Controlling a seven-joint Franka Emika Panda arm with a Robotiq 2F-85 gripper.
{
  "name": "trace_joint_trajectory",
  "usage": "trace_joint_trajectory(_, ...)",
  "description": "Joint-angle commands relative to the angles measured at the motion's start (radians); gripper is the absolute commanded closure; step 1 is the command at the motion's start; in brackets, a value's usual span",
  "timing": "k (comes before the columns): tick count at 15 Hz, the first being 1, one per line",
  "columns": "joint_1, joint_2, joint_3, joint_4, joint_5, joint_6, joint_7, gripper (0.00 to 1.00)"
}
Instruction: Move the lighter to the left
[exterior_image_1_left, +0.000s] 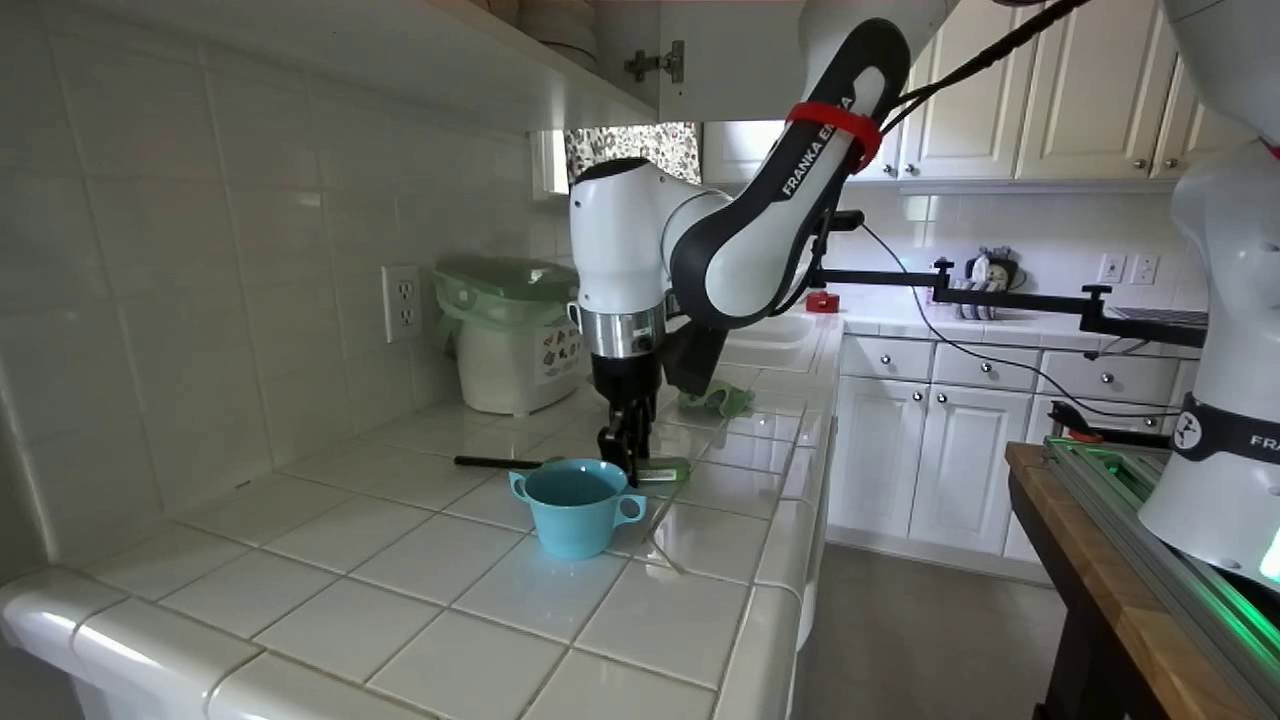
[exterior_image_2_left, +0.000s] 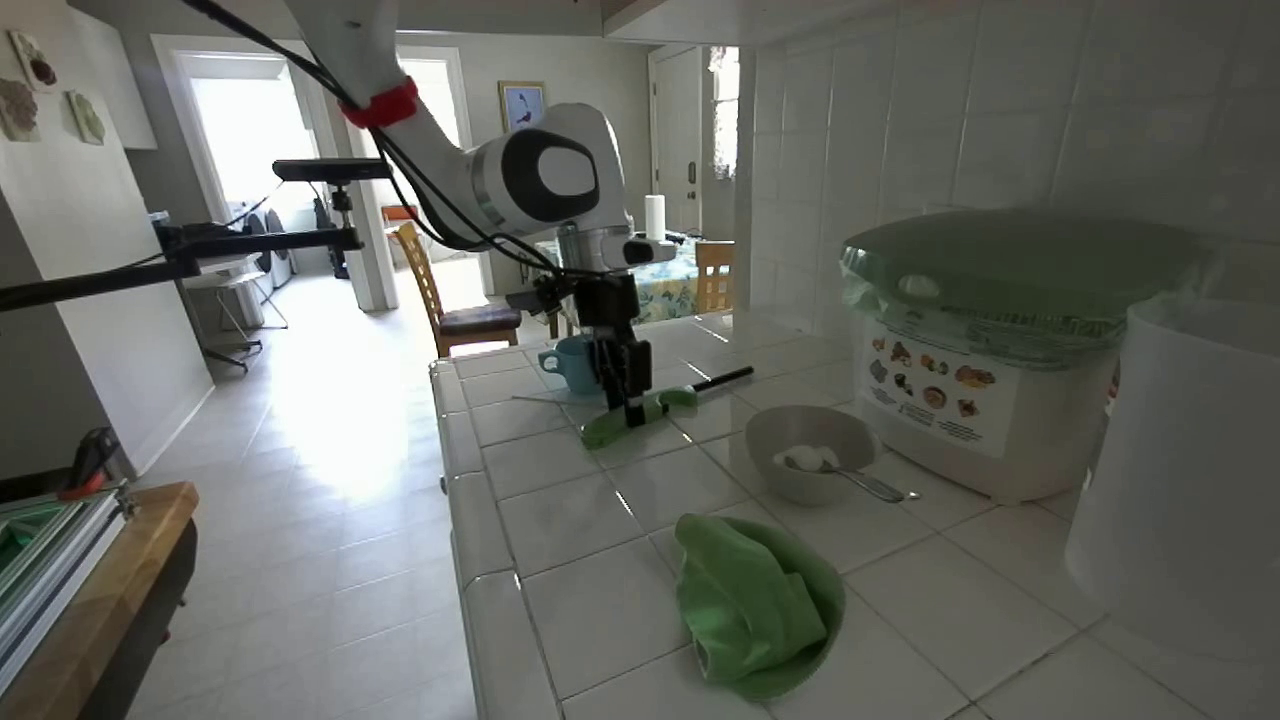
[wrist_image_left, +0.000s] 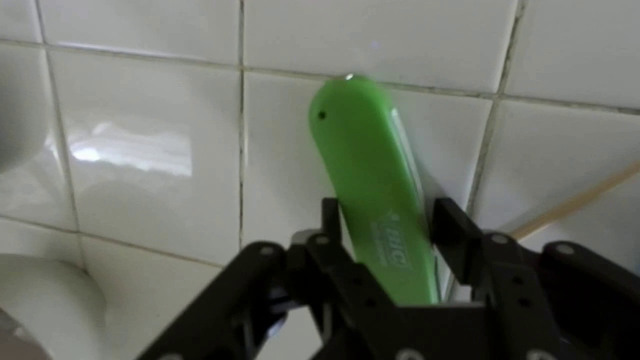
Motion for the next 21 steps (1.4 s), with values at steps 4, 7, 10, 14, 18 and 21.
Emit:
trace_joint_trajectory(4,0.008,0.003,-0.013,0.008,0.014,0.031,-0.015,0.84)
trace_joint_trajectory(7,-0.045,-0.008,0.042,-0.01,0.072,0.077,-0.109,0.84)
trace_joint_trajectory(10,-0.124,-0.041,0.106,-0.053,0.168,0.164,-0.266,0.84)
trace_joint_trajectory(14,-0.343,-0.084,0.291,-0.104,0.316,0.239,-0.548,0.84)
trace_joint_trajectory(18,-0.6,-0.072,0.541,-0.119,0.47,0.225,-0.803,0.84)
trace_joint_trajectory(21,-0.751,-0.052,0.687,-0.115,0.581,0.153,-0.958,0.84)
